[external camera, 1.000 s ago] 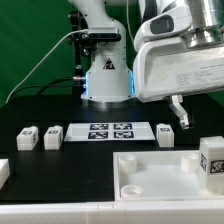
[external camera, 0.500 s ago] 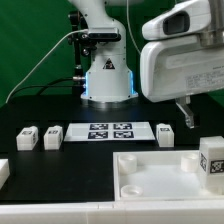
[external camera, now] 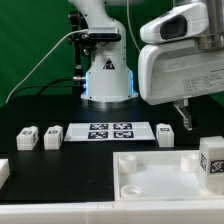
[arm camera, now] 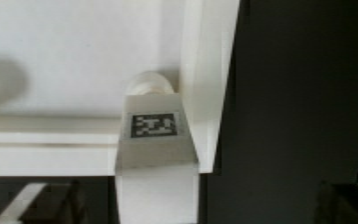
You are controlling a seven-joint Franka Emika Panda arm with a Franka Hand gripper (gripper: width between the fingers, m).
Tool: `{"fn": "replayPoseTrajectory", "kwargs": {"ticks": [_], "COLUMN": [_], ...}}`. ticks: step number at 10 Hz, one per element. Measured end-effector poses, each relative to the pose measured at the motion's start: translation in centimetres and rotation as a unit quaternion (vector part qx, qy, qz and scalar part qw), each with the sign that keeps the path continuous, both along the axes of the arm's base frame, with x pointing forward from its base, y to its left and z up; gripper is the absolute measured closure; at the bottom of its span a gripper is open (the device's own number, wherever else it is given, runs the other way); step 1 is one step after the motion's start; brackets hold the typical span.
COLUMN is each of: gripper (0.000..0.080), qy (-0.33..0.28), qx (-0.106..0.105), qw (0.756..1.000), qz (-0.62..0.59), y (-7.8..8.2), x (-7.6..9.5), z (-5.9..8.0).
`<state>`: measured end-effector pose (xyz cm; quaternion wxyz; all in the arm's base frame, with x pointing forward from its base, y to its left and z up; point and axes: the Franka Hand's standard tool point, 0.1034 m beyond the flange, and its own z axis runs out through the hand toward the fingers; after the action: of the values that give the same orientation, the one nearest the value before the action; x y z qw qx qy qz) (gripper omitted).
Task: Assemble one leg
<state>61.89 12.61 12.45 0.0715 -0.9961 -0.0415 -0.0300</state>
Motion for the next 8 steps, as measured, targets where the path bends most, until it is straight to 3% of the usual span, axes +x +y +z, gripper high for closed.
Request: {"fn": "replayPoseTrajectory", "kwargs": {"ticks": [2,3,5,8], "gripper": [0.0151,0.0151,0.0151,0.0151], "qy": [0.022,0.023,0.035,0.041], "qx": [-0.014,-0.024,-0.023,-0.022], "qw": [0.998,0.997,0.995,0.995], "qz": [-0.054,-0.070,-0.092,-0.091], "y": [-1.5,-1.6,-1.4,-0.8], "x": [0.6,0.7,0.3,0.1], "z": [-0.8,-1.2,-2.8,-3.7]}}
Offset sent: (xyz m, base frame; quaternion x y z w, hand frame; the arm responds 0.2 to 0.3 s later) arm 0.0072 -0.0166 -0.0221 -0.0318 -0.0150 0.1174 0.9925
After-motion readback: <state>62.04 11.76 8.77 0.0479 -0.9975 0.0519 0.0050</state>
